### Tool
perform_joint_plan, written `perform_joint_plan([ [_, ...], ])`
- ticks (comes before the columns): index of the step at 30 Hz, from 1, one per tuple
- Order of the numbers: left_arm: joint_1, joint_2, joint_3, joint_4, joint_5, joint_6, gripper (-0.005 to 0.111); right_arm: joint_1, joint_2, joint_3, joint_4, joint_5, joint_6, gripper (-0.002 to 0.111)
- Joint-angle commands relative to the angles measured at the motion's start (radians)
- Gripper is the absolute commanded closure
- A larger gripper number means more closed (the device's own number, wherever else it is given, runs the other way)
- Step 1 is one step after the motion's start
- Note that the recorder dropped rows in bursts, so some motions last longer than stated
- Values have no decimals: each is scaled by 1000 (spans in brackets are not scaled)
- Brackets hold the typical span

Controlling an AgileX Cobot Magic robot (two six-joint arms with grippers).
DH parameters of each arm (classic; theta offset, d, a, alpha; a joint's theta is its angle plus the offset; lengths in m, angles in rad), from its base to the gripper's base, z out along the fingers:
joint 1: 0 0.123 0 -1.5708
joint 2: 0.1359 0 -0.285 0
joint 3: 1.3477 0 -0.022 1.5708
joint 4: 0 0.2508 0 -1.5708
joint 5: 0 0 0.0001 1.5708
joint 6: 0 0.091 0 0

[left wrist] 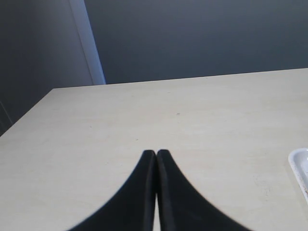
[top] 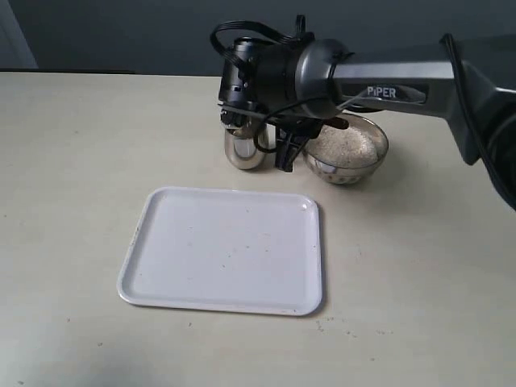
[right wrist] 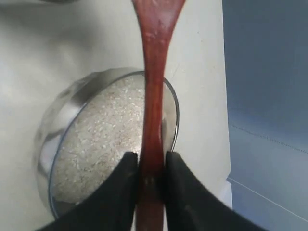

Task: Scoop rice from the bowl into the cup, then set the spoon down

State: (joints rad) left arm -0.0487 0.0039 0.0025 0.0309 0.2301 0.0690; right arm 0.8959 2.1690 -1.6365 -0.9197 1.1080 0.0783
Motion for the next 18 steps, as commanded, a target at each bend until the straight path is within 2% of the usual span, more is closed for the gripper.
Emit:
perform_joint_plan([
  [1, -2, -4, -3, -1, -13, -2, 106, 1, -14, 4, -22, 8, 14, 109],
  [7, -2, -4, -3, -1, -13, -2, 106, 5, -14, 4, -78, 45, 87, 109],
  [18, -2, -4, -3, -1, -13, -2, 106, 36, -14, 26, -124, 11, 101, 109],
])
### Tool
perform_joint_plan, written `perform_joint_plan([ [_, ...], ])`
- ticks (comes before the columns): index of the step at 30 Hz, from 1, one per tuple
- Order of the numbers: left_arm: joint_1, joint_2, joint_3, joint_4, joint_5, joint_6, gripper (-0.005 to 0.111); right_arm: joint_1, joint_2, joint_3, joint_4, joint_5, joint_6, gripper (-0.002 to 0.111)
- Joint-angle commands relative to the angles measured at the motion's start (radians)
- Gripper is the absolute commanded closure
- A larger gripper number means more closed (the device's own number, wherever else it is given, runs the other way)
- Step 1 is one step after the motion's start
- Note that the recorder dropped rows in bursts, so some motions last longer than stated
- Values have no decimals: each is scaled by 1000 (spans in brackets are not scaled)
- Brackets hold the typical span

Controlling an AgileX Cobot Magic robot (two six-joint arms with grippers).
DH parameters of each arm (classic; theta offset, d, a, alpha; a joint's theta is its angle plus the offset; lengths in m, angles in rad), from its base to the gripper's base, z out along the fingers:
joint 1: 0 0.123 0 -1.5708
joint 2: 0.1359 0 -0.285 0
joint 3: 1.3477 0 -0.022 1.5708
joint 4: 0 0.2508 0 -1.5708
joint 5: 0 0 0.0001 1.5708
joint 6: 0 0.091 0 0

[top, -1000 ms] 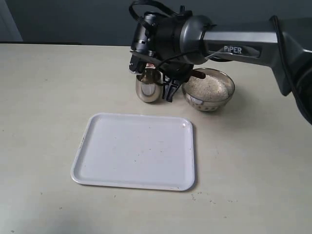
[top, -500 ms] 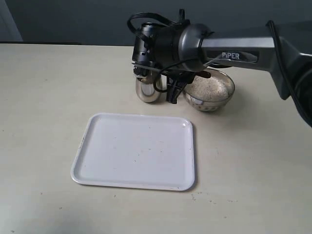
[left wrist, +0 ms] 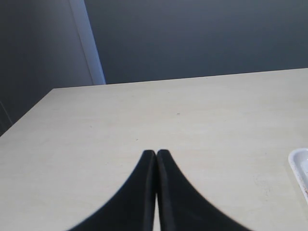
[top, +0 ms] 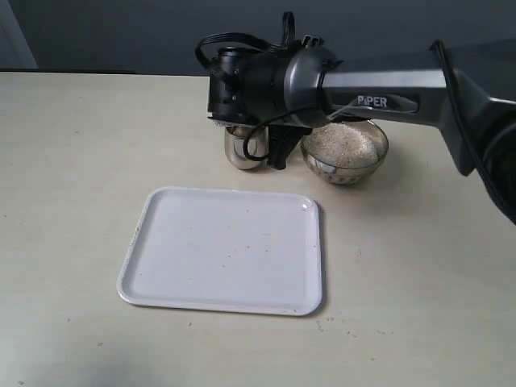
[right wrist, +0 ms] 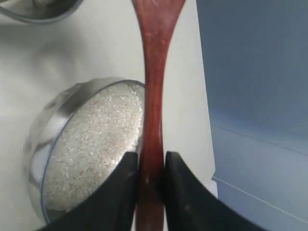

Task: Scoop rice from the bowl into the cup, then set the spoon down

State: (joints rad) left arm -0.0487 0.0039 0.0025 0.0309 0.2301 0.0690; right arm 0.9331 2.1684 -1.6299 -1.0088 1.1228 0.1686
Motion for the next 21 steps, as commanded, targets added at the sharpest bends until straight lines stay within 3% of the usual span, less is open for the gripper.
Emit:
perform_joint_plan([
  [1, -2, -4, -3, -1, -13, -2, 106, -1, -13, 28, -43, -3, 16, 109],
  [21, -2, -4, -3, -1, -13, -2, 106, 25, -17, 60, -119, -8, 95, 109],
])
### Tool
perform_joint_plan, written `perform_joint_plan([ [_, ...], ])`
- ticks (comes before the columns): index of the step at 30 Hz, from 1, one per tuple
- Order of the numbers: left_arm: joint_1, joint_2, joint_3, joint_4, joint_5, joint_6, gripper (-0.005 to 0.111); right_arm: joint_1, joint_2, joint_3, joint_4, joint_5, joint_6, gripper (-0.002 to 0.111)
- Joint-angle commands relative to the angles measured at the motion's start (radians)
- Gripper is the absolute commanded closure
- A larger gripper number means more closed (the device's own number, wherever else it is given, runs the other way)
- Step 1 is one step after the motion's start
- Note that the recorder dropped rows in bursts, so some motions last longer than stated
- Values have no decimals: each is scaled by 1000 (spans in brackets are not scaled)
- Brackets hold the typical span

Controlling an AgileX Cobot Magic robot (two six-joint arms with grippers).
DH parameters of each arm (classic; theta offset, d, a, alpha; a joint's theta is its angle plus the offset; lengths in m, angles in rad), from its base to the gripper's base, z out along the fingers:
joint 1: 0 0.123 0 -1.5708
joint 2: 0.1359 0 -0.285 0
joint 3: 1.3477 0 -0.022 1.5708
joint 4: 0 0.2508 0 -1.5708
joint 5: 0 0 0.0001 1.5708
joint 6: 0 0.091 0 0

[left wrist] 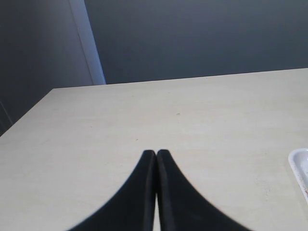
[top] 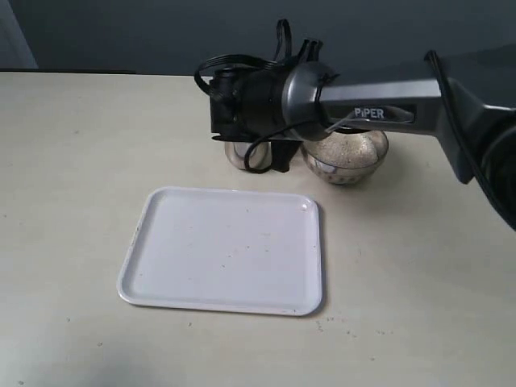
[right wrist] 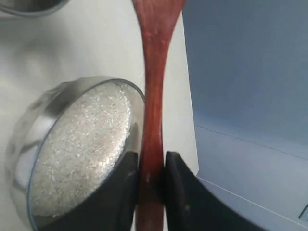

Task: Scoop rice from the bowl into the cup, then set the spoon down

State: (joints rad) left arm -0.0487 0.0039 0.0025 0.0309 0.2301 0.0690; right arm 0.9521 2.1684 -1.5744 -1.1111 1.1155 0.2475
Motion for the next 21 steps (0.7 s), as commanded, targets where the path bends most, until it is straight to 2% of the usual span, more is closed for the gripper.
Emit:
perform_joint_plan([
  [1, -2, -4, -3, -1, -13, -2, 106, 6, -17, 5, -17, 6, 23, 109],
  [21, -2, -4, -3, -1, -13, -2, 106, 31, -30, 7, -40, 4, 69, 109],
])
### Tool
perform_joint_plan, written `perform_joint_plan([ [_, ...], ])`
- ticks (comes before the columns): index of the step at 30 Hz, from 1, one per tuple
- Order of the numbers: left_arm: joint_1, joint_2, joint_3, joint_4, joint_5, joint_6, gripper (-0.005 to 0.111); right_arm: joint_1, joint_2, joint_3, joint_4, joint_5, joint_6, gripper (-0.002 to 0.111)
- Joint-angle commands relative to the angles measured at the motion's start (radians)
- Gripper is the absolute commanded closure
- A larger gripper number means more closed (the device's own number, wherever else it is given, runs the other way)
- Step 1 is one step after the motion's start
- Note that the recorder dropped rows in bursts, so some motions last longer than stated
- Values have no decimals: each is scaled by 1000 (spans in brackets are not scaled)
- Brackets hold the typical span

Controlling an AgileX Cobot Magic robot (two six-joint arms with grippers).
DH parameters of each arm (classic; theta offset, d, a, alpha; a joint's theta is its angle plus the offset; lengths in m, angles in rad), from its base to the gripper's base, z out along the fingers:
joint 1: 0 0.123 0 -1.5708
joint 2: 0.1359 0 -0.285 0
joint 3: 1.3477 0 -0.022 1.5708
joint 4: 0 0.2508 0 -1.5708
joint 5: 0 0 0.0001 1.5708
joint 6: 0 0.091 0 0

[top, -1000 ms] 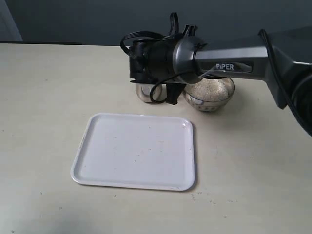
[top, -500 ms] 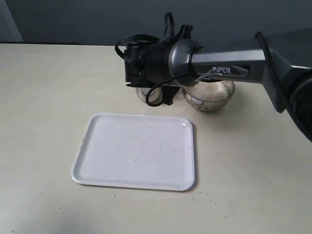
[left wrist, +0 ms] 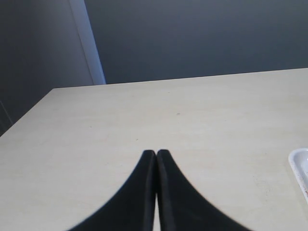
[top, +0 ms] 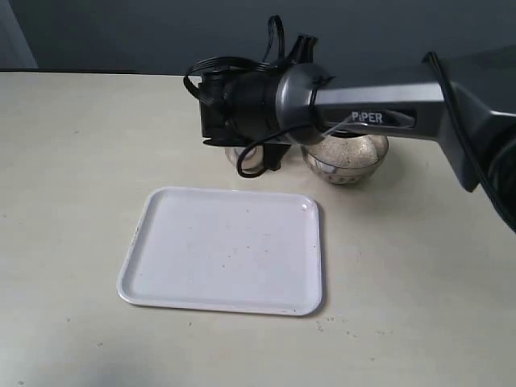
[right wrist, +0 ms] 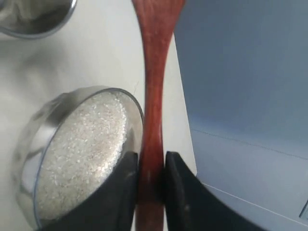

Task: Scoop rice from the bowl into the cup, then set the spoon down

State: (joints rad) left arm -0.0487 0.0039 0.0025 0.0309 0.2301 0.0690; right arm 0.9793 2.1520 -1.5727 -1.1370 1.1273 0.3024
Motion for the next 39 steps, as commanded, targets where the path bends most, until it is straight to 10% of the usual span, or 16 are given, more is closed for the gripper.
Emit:
perform_joint_plan([
  [1, -2, -4, -3, -1, -13, -2, 106, 3, -13, 5, -14, -13, 14, 109],
  [13, -2, -4, -3, -1, -13, -2, 106, -1, -13, 34, -90, -11, 49, 109],
  [39, -2, -4, -3, -1, -13, -2, 106, -107, -95, 34, 498, -140, -257, 109],
])
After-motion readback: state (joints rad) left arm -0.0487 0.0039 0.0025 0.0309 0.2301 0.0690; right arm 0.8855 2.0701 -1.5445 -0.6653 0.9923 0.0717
